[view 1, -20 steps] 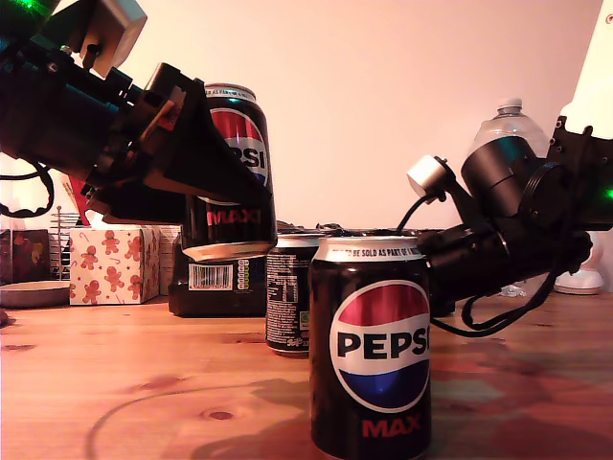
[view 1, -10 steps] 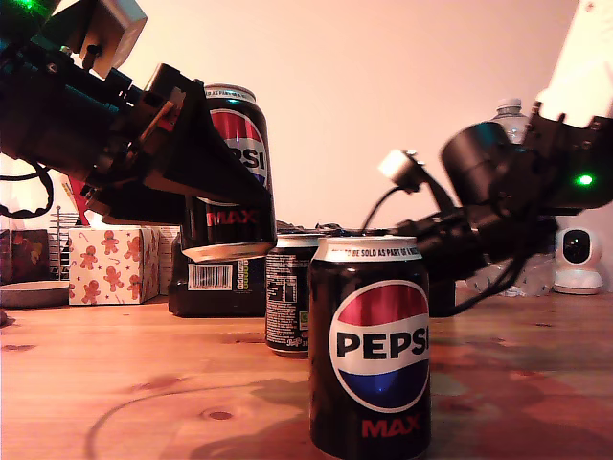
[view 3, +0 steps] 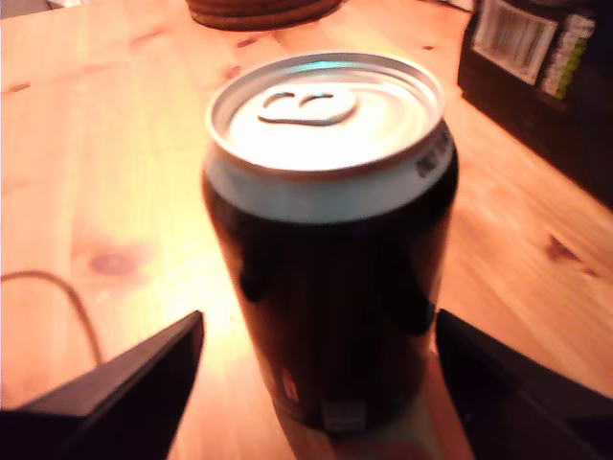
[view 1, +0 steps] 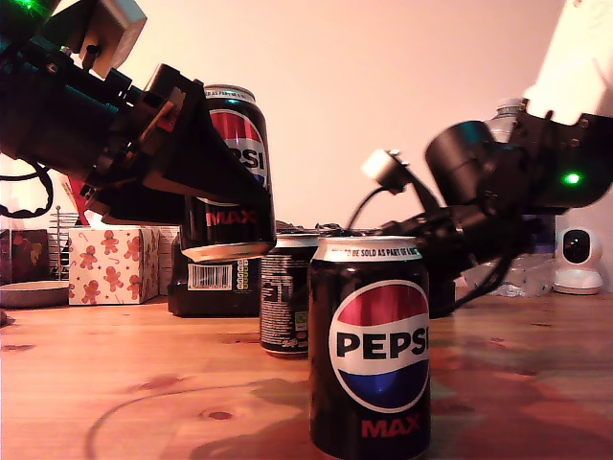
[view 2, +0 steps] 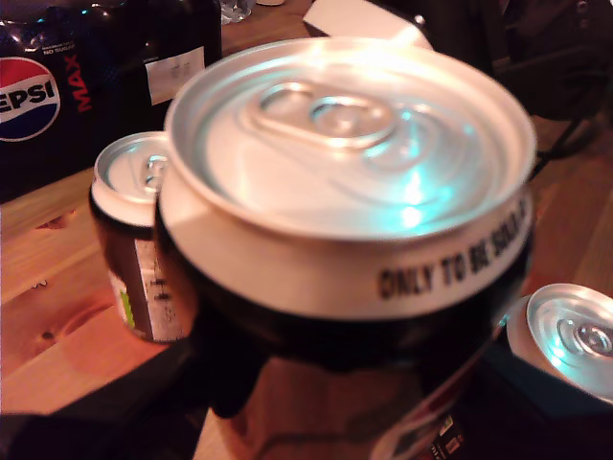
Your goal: Stack up the Pepsi cans on top of each other
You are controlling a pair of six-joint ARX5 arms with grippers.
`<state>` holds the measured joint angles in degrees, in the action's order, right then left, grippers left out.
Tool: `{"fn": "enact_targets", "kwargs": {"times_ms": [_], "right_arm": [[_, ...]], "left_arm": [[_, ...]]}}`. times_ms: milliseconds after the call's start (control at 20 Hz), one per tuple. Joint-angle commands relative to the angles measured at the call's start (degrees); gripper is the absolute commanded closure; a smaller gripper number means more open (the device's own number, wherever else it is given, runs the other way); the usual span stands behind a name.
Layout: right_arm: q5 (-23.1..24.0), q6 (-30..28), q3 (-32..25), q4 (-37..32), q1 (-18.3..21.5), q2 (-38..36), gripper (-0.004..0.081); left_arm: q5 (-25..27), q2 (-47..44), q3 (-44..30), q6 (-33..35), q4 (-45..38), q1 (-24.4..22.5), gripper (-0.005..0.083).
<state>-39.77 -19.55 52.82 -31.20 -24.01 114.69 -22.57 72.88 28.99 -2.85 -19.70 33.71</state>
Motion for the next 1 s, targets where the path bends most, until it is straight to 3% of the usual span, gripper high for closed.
{"fn": "enact_targets", "kwargs": {"times_ms": [0, 150, 300, 950], "right_arm": [[2.91, 0.31, 0.98, -0.2, -1.64, 0.87, 0.0046], [8.7, 1.2, 1.05, -0.24, -2.71, 0.87, 0.0046], [10.1, 3.3, 1.46, -0.46, -2.97, 0.87, 0.0046], [8.17, 3.32, 4.42, 1.25, -3.85, 2.19, 0.0047]], "left_arm": [[-0.37, -1.01, -0.2, -0.13, -2.21, 0.07, 0.0416], [-0.37, -1.01, -0.2, -0.13, -2.19, 0.07, 0.0416], [-0.33, -1.01, -0.2, -0.13, -2.23, 0.07, 0.0416], [-0.35, -1.01, -0.2, -0.15, -2.43, 0.07, 0.0416]]}}
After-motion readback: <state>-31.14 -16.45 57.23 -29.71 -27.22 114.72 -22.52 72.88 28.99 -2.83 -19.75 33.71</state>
